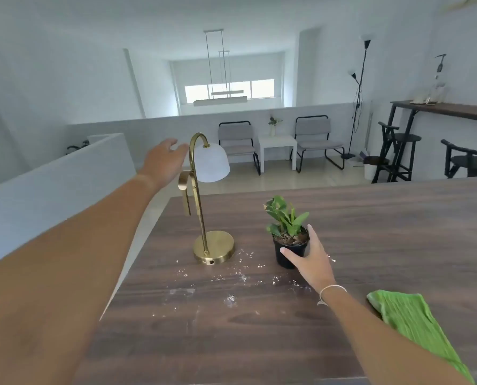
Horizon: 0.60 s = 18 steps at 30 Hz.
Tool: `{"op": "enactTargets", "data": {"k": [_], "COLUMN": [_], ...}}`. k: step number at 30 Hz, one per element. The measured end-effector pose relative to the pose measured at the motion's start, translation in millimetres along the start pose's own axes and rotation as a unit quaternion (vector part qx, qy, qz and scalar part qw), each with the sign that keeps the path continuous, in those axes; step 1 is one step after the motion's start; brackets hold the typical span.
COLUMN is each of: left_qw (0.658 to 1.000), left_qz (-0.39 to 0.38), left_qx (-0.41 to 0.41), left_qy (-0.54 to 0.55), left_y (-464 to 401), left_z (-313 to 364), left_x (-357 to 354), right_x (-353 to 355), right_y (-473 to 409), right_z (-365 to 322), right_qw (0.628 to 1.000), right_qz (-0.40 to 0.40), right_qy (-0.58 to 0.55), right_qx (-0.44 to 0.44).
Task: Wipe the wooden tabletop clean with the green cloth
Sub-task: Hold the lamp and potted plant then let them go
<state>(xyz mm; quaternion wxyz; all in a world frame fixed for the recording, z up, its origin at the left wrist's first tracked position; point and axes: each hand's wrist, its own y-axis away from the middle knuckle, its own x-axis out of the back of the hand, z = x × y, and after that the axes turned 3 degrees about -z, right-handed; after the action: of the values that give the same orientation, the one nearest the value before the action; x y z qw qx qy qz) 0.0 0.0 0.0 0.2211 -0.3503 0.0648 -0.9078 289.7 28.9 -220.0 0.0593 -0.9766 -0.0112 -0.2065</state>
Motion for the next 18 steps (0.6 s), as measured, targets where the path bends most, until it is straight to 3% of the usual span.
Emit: {"op": "enactTargets", "data": {"k": [7,18], "left_qw": [0.997,0.985], "left_qz": [-0.053,-0.062], "left_qx": [-0.009,-0.022], "left_qy": [0.062,0.158], "left_y": [-33.3,-37.4], "left_z": [-3.9,-3.6], "left_x": [-10.8,-31.5], "right_x": [-13.3,-15.4], "right_y": [-8.8,-10.6], "right_z": [-0.7,2.6], "right_qw": [0.999,0.998], "right_qz": [0.023,0.028], "right_qy": [-0.023,-0.047], "right_qx": [-0.006,-0.006]}}
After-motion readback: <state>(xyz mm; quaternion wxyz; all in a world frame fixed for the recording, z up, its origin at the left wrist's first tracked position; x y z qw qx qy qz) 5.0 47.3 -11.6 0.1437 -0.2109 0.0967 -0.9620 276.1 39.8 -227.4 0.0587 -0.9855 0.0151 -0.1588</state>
